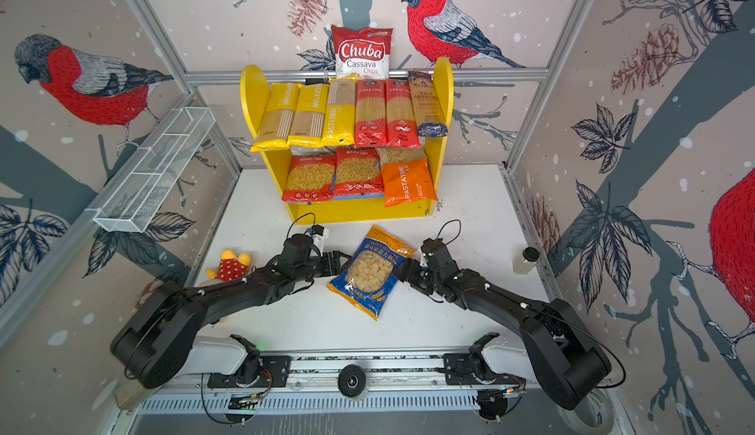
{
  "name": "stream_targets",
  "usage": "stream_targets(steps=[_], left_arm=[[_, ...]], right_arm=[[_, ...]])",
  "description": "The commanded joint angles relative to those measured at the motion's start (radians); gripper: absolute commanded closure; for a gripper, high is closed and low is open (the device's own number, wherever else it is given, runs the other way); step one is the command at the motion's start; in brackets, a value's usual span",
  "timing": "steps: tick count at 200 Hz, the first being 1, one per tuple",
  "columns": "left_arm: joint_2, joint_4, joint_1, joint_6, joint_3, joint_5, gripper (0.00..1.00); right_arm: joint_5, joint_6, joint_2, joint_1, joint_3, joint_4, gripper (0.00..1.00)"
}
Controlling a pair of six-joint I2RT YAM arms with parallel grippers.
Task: Arrange pasta packages on shelves
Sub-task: Pick up the pasta bag from the center of the table.
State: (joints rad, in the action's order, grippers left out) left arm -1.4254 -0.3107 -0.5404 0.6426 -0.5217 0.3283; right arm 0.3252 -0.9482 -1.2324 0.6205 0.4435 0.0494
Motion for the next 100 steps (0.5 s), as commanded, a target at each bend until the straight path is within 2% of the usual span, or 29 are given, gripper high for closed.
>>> stream_targets(steps=[1, 50, 100], left_arm=[[-0.066, -0.041, 0.0, -0.019, -0.02, 0.096, 0.27], [-0.15, -0.071, -0.005, -0.033, -0.049, 0.148, 0.32], [-0.184, -0.107, -0.03, -0.02, -0.042, 0.19, 0.48]], right_arm=[[-0.023, -0.096, -0.009, 0.022, -0.024, 0.083, 0.28], [-0.009, -0.093, -0.086, 0.037, -0.01, 0.129, 0.33], [-0.005, -0.042, -0.143, 0.026, 0.026, 0.135, 0.43]])
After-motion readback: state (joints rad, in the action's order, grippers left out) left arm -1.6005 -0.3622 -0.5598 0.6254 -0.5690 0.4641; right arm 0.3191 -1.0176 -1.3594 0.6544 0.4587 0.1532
